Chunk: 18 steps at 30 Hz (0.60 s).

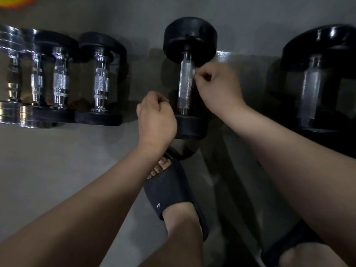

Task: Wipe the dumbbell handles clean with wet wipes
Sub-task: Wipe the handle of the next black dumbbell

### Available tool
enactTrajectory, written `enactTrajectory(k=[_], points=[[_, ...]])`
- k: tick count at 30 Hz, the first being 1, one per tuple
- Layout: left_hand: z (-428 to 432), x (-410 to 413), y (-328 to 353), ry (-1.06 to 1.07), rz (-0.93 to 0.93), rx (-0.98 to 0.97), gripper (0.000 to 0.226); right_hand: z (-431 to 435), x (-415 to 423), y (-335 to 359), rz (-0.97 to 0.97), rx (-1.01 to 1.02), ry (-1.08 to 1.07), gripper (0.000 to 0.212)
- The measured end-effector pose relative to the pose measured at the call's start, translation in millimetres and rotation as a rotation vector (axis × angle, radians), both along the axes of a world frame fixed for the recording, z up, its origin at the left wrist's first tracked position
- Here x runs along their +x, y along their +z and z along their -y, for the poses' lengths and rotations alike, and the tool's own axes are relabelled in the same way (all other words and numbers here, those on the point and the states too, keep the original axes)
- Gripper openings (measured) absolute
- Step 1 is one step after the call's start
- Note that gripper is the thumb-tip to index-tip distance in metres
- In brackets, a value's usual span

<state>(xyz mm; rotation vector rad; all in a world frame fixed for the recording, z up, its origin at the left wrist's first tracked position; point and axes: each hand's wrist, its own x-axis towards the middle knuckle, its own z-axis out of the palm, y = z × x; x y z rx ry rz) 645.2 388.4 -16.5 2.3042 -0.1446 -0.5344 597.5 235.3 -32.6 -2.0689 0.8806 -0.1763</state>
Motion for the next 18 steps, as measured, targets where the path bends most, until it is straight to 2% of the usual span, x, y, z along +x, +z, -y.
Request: enactTrajectory(k=[2, 4, 8, 9, 11, 15, 18], points=[[0, 1, 0, 0.002, -0.010, -0.005, 0.021, -12, -22, 2, -0.059, 0.052, 0.096, 0.013], [-1, 3, -2, 0.013, -0.019, -0.007, 0.021, -16, -36, 3, -0.080, 0.195, 0.087, 0.010], [1, 0, -2, 0.001, -0.017, -0.019, 0.022, -6, -21, 13, 0.187, 0.838, -0.310, 0.020], [1, -1, -1, -0.004, -0.016, -0.023, 0.022, -4, -15, 14, 0.206, 0.903, -0.340, 0.019], [2, -4, 1, -0.015, -0.019, -0.026, 0.022, -5, -7, 13, 0.144, 0.853, -0.319, 0.017], [3, -4, 2, -0.015, -0.020, -0.022, 0.020, -9, -1, 17, 0.067, 0.691, -0.352, 0.028], [2, -2, -1, -0.018, -0.010, -0.030, 0.020, -10, 0, 17, 0.100, 0.725, -0.438, 0.026]])
